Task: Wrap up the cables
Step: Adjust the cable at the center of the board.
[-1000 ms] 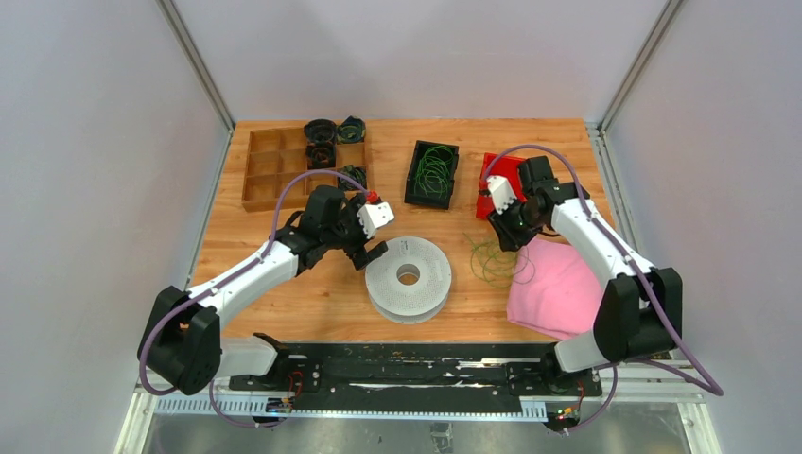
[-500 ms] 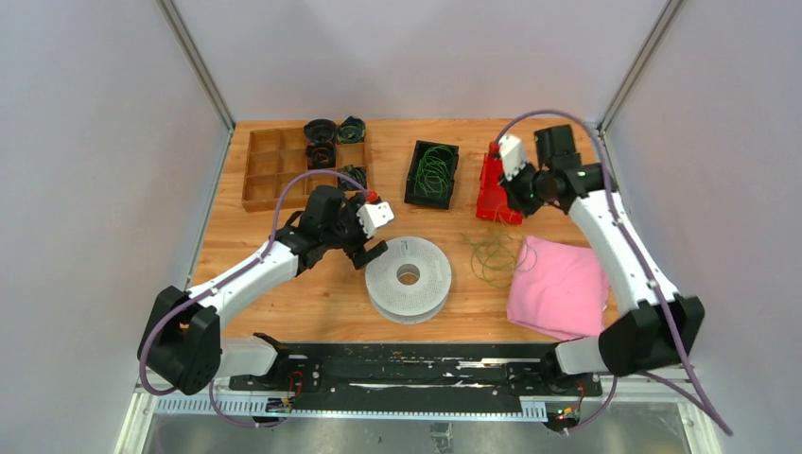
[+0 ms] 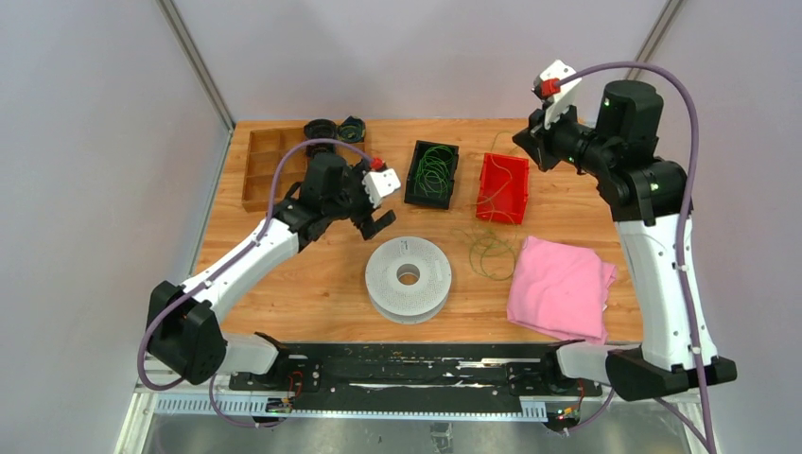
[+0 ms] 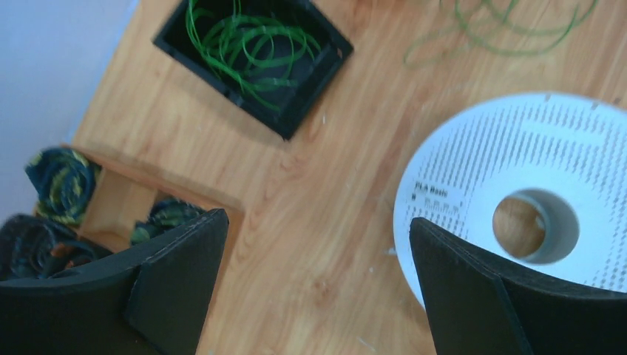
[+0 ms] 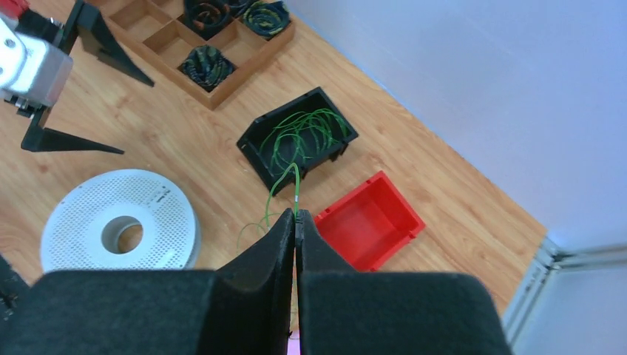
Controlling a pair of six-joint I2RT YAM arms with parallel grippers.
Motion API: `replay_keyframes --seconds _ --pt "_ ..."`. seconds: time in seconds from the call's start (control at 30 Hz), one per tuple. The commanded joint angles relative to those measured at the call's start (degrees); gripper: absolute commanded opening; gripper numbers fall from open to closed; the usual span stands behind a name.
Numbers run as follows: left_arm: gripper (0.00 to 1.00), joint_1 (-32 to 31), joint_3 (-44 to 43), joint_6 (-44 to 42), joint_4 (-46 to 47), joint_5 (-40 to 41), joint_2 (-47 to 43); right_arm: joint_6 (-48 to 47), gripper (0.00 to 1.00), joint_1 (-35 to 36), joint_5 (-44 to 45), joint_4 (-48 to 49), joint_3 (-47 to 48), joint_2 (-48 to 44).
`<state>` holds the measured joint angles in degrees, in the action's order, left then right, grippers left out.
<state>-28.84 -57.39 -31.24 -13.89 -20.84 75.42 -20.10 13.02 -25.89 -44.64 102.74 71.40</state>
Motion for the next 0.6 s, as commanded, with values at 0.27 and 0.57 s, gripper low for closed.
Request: replay_keyframes --seconds 0.27,0.57 --pt "0.94 -7.2 -18.5 8.6 -3.6 -14.2 7.2 0.7 0.00 0.9 -10.9 -0.7 -10.8 4.1" --pt "0.94 -10.6 -17.1 9.1 -0.3 -12.9 9.7 -5.0 0.01 0.9 -16.2 -2.8 -24.7 0.7"
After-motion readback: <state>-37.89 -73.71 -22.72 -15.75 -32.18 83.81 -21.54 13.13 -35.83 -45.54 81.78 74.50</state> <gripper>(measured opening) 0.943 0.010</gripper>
